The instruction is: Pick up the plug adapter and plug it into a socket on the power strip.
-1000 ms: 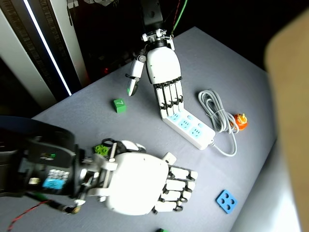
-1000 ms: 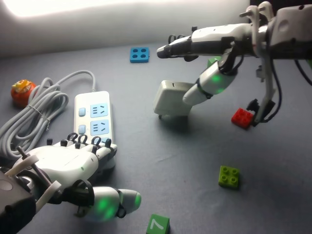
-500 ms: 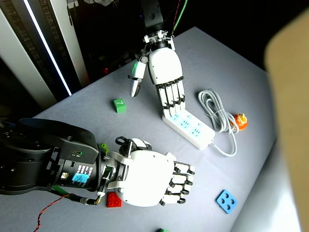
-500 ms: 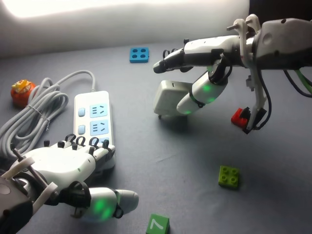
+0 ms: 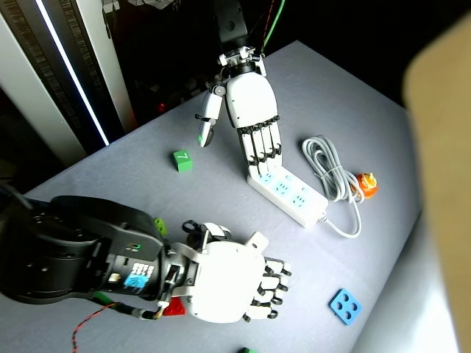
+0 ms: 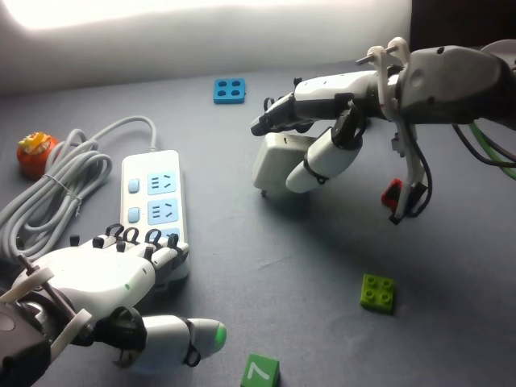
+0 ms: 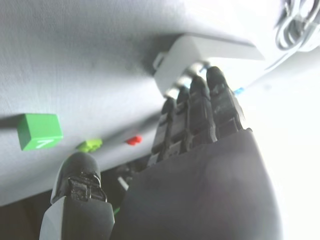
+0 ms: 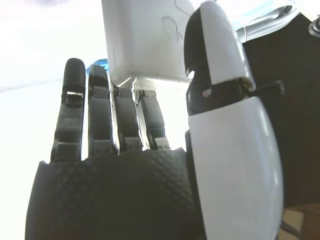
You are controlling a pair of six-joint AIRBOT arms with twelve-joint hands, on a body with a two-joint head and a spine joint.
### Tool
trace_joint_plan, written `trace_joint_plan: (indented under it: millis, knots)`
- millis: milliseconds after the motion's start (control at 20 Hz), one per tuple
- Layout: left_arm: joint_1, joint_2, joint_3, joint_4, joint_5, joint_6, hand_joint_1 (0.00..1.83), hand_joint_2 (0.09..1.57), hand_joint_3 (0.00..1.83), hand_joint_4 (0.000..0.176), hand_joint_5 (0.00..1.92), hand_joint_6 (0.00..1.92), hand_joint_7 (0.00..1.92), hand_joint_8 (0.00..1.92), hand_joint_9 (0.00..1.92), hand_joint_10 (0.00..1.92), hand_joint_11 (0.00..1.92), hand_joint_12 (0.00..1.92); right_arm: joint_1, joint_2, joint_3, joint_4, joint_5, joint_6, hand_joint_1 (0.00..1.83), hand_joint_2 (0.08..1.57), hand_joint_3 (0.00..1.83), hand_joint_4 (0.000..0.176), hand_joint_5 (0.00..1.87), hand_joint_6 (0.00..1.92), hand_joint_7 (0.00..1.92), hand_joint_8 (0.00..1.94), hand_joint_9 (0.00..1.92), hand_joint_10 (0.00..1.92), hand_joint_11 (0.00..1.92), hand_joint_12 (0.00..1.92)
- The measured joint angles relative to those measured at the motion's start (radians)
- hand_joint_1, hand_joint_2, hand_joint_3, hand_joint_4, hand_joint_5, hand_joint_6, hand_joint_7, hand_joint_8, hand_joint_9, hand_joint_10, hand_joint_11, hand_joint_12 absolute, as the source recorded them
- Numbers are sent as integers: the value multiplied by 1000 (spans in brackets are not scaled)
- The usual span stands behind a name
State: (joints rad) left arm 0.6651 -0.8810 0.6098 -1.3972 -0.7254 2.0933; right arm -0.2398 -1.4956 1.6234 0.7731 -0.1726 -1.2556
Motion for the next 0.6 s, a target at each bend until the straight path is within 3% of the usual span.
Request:
trace_joint_plan:
  millis: [600]
  knots:
    - [-7, -3, 0, -14, 0, 12, 0, 1160, 0, 0, 22, 2, 76, 3, 86, 0, 0, 244, -19, -51, 46, -16, 27, 18, 1123, 1079, 6, 0, 430, 2, 421, 1, 376, 9, 0, 933]
